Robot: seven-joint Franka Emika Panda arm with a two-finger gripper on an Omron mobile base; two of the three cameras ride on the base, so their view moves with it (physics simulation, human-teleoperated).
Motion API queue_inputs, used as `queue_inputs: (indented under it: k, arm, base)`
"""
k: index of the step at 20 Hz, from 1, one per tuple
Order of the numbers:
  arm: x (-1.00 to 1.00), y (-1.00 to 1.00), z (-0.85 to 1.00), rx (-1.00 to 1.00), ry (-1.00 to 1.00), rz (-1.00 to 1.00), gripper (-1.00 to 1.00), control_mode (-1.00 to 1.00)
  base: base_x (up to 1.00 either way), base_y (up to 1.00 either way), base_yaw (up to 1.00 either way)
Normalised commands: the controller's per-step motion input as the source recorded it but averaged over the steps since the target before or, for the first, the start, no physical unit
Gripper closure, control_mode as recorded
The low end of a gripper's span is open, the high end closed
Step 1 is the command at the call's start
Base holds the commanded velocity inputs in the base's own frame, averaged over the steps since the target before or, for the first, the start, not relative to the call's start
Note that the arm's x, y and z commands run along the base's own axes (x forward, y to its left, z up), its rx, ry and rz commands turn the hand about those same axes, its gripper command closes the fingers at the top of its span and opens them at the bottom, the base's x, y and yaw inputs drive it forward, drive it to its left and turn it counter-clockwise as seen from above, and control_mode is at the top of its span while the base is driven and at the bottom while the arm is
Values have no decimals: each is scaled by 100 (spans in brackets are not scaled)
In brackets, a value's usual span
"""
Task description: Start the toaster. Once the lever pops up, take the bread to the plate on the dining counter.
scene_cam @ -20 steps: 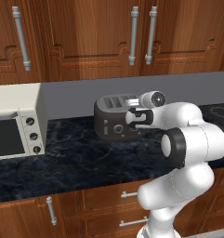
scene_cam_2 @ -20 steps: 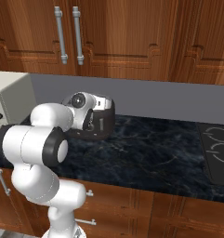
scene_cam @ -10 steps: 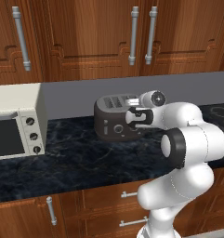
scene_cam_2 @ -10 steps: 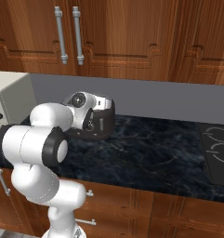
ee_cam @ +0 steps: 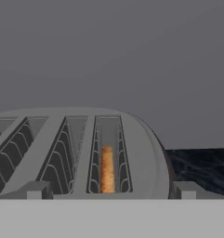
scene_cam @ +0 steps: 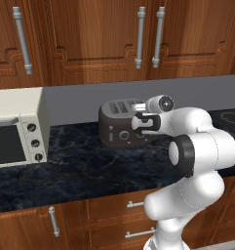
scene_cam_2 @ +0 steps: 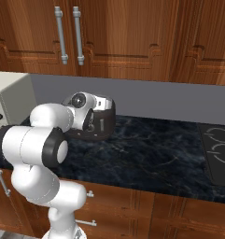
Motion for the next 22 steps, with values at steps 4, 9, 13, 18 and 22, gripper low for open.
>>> queue_inputs:
  k: [4, 9, 13, 18, 22]
  arm:
    - [0, 0, 0, 0, 0, 0, -100, -100]
    - [0, 0, 0, 0, 0, 0, -100, -100]
    - [0, 0, 0, 0, 0, 0, -100, -100]
    - [0, 0, 0, 0, 0, 0, -100, -100]
    - [0, 0, 0, 0, 0, 0, -100, -100]
  base:
    - [0, 0, 0]
    - [0, 0, 0]
    - [0, 0, 0]
    - [0, 0, 0]
    - [0, 0, 0]
